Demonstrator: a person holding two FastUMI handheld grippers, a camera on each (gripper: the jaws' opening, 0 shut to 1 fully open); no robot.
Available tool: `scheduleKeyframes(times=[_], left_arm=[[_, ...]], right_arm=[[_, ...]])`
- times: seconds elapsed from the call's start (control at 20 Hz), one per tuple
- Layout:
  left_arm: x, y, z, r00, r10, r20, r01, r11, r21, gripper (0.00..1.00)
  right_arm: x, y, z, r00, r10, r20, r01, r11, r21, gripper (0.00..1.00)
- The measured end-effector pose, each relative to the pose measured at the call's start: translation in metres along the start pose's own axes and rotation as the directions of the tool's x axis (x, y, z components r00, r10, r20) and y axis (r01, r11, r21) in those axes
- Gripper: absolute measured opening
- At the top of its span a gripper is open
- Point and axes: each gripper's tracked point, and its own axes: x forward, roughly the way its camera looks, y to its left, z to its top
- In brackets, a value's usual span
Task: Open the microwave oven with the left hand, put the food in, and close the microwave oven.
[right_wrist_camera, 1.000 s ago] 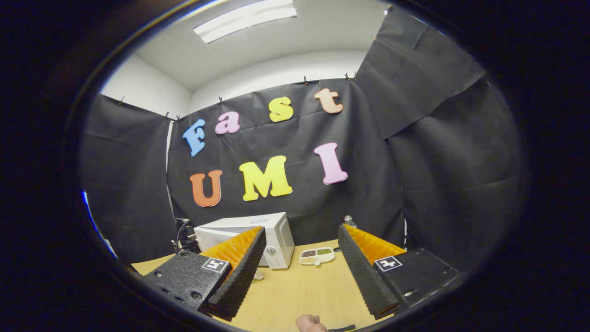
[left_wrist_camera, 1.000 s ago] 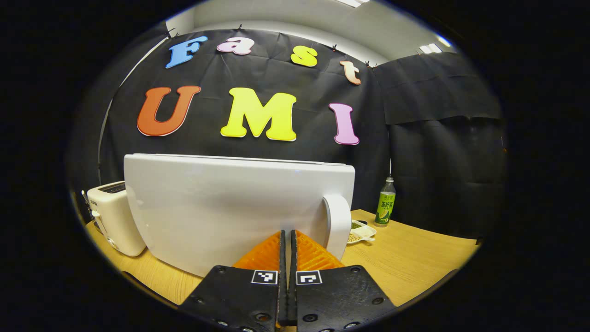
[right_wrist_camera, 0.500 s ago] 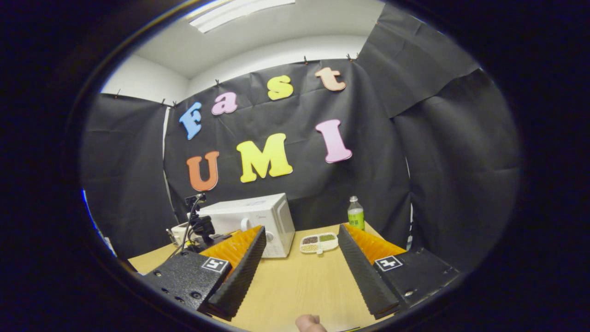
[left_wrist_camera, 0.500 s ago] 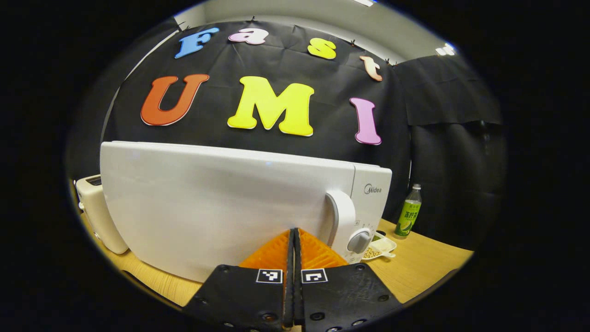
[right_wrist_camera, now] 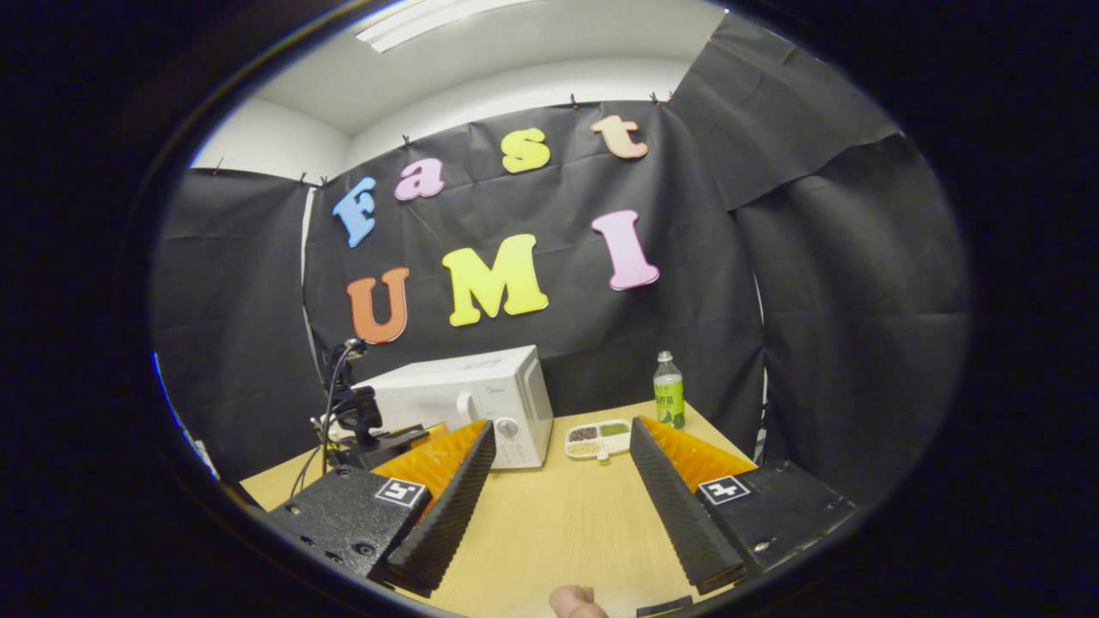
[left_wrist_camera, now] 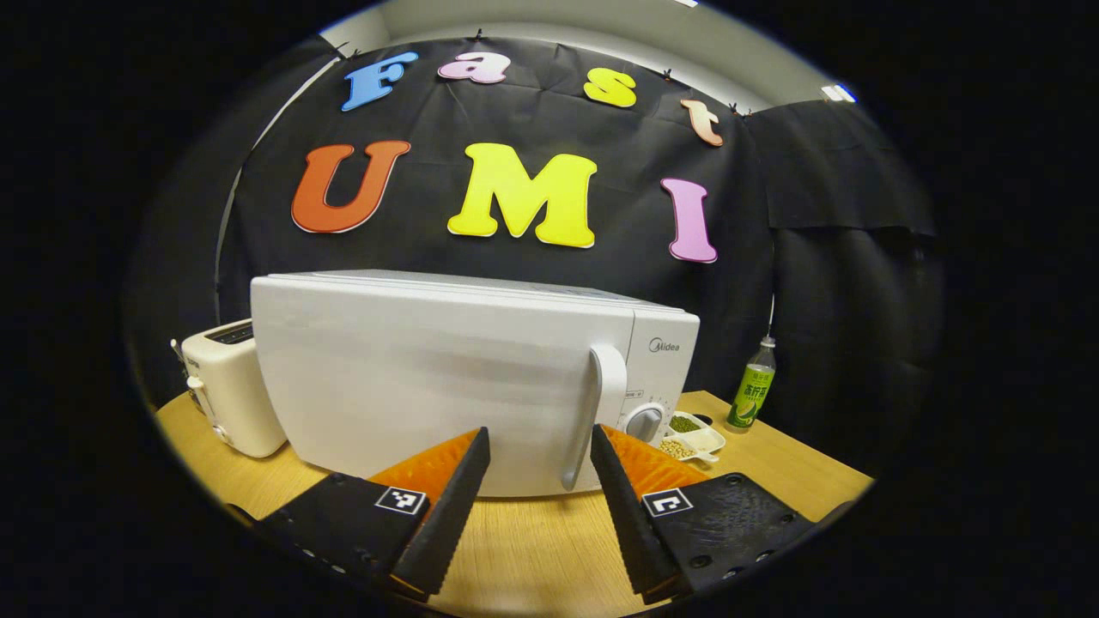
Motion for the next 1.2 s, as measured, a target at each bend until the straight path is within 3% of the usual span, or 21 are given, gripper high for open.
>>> scheduleKeyframes(times=[0.05, 0.1, 0.15, 0.2, 0.25, 0.3, 0.35, 0.4, 0.65, 0.8, 1.05, 1.1, 1.2], left_arm=[[-0.016, 0.002, 0.003, 1.000, 0.025, 0.000, -0.025, 1.000, 0.018, 0.66], [-0.035, 0.003, 0.009, 0.999, 0.047, 0.004, -0.047, 0.998, 0.031, 0.90], [-0.052, 0.001, 0.017, 0.999, 0.049, 0.016, -0.050, 0.998, 0.039, 0.93], [-0.071, -0.001, 0.022, 0.998, 0.056, 0.019, -0.057, 0.997, 0.043, 0.94], [-0.092, -0.003, 0.033, 0.997, 0.062, 0.039, -0.064, 0.997, 0.045, 0.83], [-0.112, -0.004, 0.039, 0.996, 0.072, 0.042, -0.074, 0.996, 0.045, 0.96], [-0.133, -0.005, 0.047, 0.996, 0.081, 0.048, -0.083, 0.995, 0.048, 0.96], [-0.156, -0.004, 0.059, 0.993, 0.094, 0.066, -0.097, 0.994, 0.048, 0.96], [-0.252, -0.006, 0.097, 0.983, 0.154, 0.102, -0.165, 0.979, 0.117, 0.95], [-0.297, -0.010, 0.109, 0.973, 0.185, 0.135, -0.200, 0.974, 0.104, 0.95], [-0.345, -0.015, 0.125, 0.956, 0.214, 0.199, -0.234, 0.968, 0.085, 0.95], [-0.351, -0.014, 0.127, 0.954, 0.215, 0.210, -0.236, 0.968, 0.081, 0.95], [-0.356, -0.016, 0.130, 0.954, 0.204, 0.220, -0.226, 0.971, 0.081, 0.95]], right_arm=[[-0.003, 0.002, 0.003, 1.000, -0.007, 0.004, 0.008, 1.000, -0.007, 0.90], [-0.007, 0.003, 0.006, 1.000, -0.015, 0.010, 0.016, 1.000, -0.013, 0.90], [-0.012, 0.005, 0.010, 1.000, -0.018, 0.014, 0.019, 1.000, -0.024, 1.00], [-0.017, 0.007, 0.014, 1.000, -0.020, 0.018, 0.021, 0.999, -0.041, 0.90], [-0.022, 0.007, 0.021, 0.999, -0.026, 0.027, 0.028, 0.998, -0.054, 0.91], [-0.028, 0.007, 0.027, 0.999, -0.034, 0.038, 0.036, 0.997, -0.061, 0.91], [-0.035, 0.007, 0.035, 0.998, -0.039, 0.055, 0.042, 0.997, -0.061, 0.91], [-0.040, 0.009, 0.043, 0.997, -0.042, 0.072, 0.046, 0.997, -0.060, 1.00], [-0.068, 0.017, 0.069, 0.992, -0.044, 0.119, 0.053, 0.996, -0.077, 1.00], [-0.080, 0.024, 0.075, 0.990, -0.042, 0.133, 0.057, 0.993, -0.108, 1.00], [-0.087, 0.039, 0.076, 0.991, -0.008, 0.131, 0.025, 0.991, -0.131, 1.00], [-0.087, 0.041, 0.075, 0.992, -0.003, 0.128, 0.020, 0.992, -0.125, 0.90], [-0.087, 0.042, 0.072, 0.994, 0.003, 0.113, 0.011, 0.992, -0.125, 0.90]])
